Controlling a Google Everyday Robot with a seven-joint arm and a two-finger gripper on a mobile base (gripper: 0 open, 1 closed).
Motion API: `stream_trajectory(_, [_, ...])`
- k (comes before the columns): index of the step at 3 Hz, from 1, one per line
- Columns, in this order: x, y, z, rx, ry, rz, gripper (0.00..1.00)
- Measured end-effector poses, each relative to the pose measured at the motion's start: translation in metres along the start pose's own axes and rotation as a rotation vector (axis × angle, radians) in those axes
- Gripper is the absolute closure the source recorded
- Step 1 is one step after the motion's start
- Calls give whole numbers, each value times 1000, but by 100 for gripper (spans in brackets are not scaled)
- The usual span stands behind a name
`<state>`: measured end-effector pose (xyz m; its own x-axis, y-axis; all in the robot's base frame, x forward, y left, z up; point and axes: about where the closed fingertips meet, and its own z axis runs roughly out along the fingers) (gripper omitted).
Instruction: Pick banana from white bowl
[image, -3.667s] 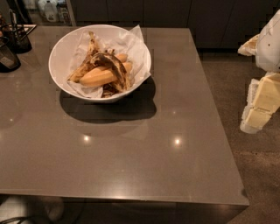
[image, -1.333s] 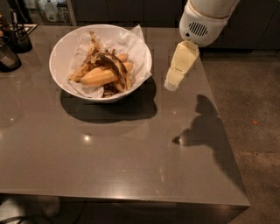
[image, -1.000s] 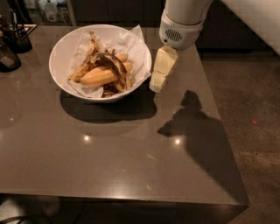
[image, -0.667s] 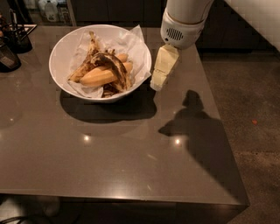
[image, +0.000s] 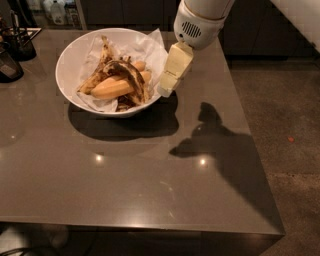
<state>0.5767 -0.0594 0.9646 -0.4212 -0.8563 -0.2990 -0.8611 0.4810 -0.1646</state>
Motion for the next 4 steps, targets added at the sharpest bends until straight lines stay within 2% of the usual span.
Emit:
stream_trajectory(1, [-13,14,-10,-61,-42,-29,0])
stream_trajectory(2, [-15,14,-9,-59,-48,-29,0])
stream_trajectory(4, [-37,22,9,-110,-73,-49,0])
